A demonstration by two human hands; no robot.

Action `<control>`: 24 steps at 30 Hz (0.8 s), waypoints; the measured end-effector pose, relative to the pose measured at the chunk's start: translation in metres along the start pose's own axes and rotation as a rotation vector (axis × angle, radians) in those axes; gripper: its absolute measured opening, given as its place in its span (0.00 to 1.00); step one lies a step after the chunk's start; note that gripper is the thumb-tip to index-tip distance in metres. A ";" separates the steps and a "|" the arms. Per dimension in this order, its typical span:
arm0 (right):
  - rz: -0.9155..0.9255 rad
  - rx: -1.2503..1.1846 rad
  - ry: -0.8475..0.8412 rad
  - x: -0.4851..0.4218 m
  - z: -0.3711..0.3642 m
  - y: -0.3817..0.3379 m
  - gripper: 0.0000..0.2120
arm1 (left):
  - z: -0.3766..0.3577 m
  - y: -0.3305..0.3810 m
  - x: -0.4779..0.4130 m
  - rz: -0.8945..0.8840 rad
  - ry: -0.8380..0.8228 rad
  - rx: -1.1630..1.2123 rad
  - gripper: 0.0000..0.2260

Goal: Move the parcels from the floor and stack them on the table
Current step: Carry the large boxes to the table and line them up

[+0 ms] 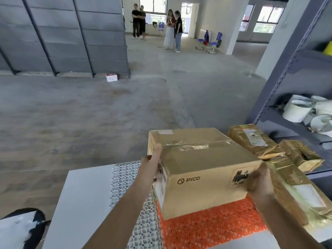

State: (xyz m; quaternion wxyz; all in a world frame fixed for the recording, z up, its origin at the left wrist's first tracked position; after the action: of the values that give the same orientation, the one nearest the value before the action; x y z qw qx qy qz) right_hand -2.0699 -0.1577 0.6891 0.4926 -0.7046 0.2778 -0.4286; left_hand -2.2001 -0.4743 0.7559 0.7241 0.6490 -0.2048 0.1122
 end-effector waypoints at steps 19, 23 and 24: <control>0.142 0.934 -0.604 -0.017 -0.157 0.037 0.10 | 0.098 -0.037 -0.088 -0.012 0.200 -0.056 0.13; 0.153 1.036 -0.605 0.007 -0.176 0.063 0.14 | 0.130 -0.054 -0.099 0.005 0.207 -0.100 0.15; 0.153 1.051 -0.618 0.012 -0.179 0.067 0.14 | 0.136 -0.062 -0.100 0.012 0.201 -0.102 0.15</control>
State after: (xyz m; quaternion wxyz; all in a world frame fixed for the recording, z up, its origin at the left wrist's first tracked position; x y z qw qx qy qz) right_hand -2.2193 -0.2730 0.6571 0.8611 -0.4373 -0.0767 -0.2476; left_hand -2.2837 -0.6062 0.6665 0.7725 0.5953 -0.1405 0.1708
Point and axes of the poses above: each hand's wrist, its own x-axis away from the middle knuckle, its own z-axis out of the back of the hand, y = z × x, the point moved 1 cm from there along -x, towards the middle knuckle, and after that the axes turned 7 degrees about y, right-handed, at the moved point
